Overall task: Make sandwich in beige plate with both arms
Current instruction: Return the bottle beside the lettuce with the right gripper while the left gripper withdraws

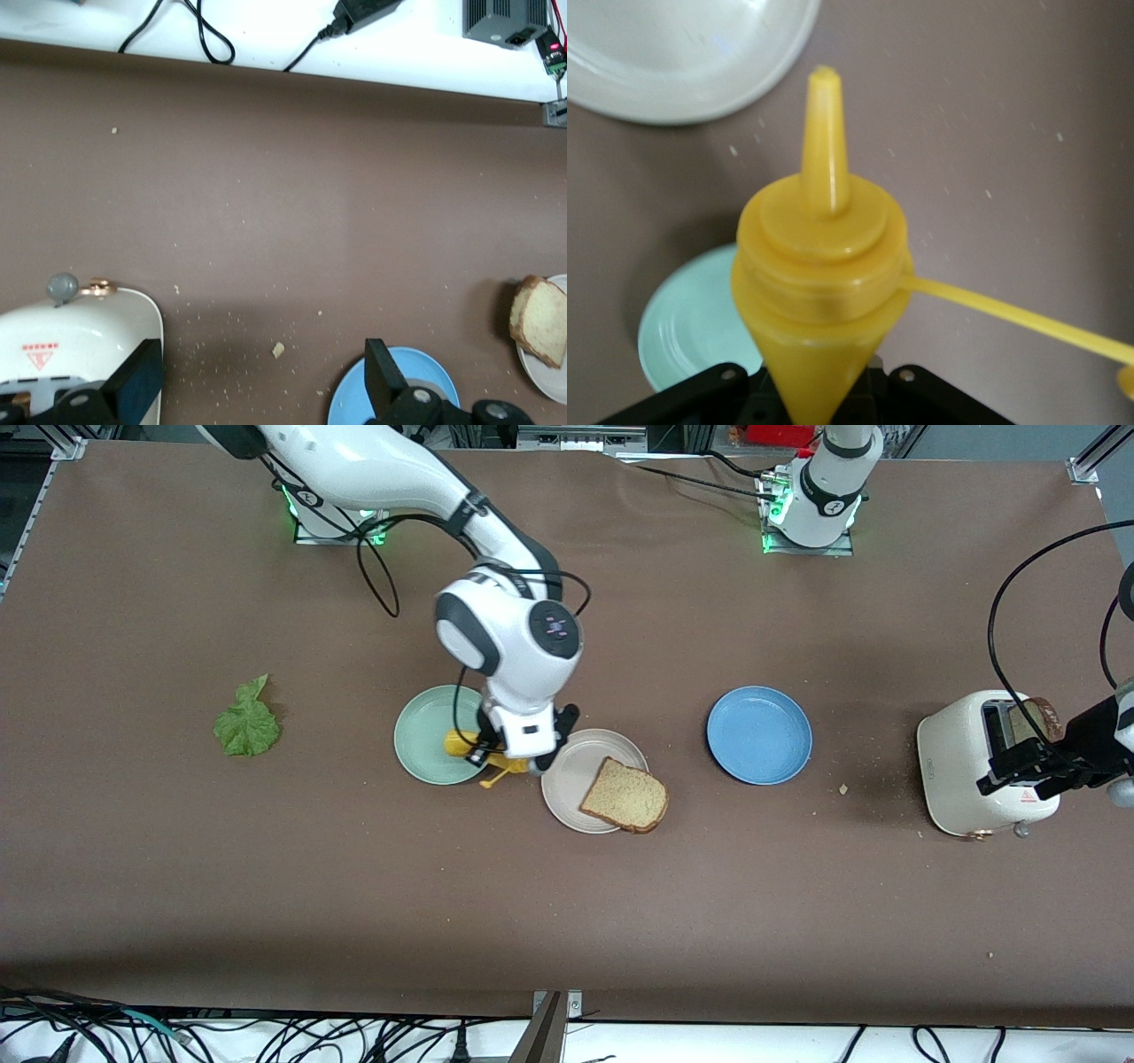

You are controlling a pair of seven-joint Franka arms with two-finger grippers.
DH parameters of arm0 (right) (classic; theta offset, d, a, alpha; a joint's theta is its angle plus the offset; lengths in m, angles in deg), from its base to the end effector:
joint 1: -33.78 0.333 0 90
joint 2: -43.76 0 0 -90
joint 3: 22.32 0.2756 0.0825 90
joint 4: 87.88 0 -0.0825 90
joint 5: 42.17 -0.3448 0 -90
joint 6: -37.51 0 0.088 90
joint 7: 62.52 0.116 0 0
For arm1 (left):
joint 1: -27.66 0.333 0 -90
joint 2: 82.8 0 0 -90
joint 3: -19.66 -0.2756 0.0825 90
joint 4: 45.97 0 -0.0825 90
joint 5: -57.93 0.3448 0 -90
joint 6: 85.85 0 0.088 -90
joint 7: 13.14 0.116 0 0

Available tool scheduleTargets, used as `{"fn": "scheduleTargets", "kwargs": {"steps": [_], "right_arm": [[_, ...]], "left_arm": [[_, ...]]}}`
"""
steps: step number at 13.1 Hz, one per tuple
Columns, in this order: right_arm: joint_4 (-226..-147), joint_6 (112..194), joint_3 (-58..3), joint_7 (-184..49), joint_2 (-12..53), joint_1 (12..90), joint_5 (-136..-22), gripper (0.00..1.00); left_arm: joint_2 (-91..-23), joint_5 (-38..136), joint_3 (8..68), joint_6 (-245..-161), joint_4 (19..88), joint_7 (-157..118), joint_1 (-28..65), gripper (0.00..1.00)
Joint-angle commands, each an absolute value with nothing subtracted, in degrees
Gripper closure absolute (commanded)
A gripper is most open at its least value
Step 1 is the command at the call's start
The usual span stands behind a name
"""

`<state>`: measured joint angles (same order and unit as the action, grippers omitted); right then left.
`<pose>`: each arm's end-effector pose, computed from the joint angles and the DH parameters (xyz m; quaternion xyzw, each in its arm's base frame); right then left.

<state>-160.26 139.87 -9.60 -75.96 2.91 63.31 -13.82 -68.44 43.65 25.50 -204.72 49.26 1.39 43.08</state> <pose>0.5388 0.3857 0.3091 0.8432 0.5059 -0.0419 0.1771 0.6000 0.0913 0.4442 0.9887 0.0108 0.1049 0.1061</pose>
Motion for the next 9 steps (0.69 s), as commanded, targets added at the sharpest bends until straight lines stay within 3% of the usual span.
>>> {"fn": "scheduleTargets", "kwargs": {"steps": [1,5,9], "right_arm": [[-169.68,140.95,-6.77,-80.79,12.18,55.96,-19.21,1.00],[-179.70,146.83,-5.36,-95.26,21.50,44.19,-29.66,1.00],[-186.39,151.93,-3.24,-112.57,26.26,32.32,-41.69,1.00]], "left_arm": [[-72.59,50.60,26.16,-201.53,51.50,0.74,43.05,0.00],[-75.23,56.43,26.34,-196.60,51.33,0.92,39.71,0.00],[-78.13,61.18,27.21,-188.97,50.71,0.57,37.16,0.00]]}}
